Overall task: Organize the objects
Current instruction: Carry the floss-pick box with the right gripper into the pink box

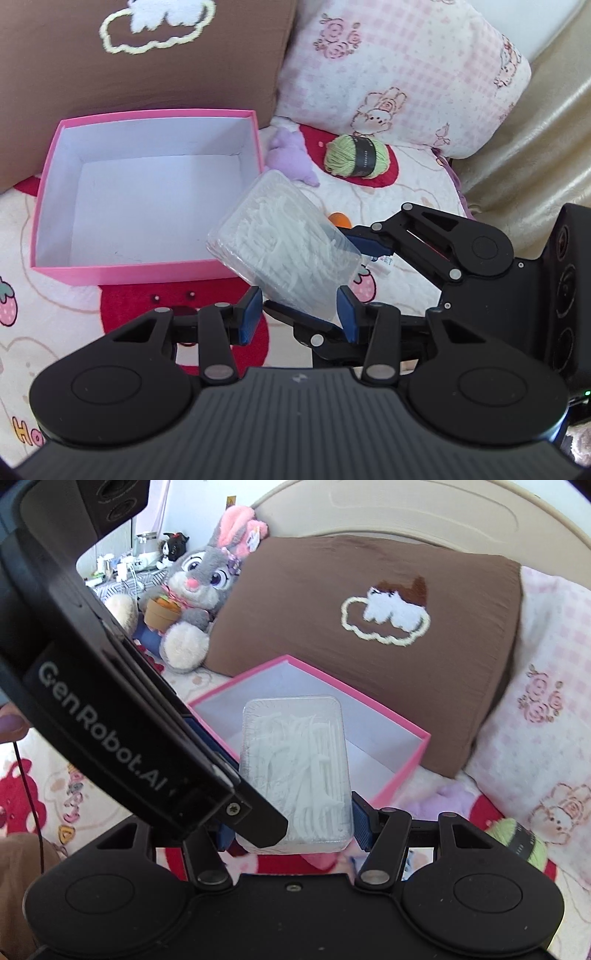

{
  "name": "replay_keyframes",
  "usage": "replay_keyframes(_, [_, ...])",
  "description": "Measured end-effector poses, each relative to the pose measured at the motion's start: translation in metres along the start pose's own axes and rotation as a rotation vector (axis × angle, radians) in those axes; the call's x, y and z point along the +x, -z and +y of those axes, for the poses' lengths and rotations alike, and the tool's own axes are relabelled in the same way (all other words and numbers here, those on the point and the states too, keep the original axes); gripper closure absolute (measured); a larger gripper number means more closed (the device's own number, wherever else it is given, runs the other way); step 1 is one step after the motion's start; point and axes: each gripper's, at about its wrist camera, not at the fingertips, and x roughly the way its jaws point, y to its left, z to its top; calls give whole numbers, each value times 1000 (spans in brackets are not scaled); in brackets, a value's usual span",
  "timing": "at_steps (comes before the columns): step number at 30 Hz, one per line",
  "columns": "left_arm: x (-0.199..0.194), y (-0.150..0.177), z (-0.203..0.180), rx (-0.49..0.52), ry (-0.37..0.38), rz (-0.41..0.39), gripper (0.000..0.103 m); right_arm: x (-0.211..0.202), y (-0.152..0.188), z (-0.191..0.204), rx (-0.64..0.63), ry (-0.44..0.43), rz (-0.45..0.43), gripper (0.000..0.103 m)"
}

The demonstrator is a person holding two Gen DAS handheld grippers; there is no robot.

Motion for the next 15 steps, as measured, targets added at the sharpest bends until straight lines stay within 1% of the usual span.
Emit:
replay_keyframes(7, [-8,-14,36,-50,-39,-36,59,29,-37,6,-2,-43,20,39])
replay_keyframes(12, [2,-29,70,-129,-25,-53,59,61,-61,1,-50,-63,59,39])
replay_keyframes(14, [9,-35,80,-120,-22,-52,60,76,-68,-2,-103,-78,69,39])
replay_keyframes(15, [11,-36,85,-120,-18,-63,60,81,-70,-4,-130,-87,64,39])
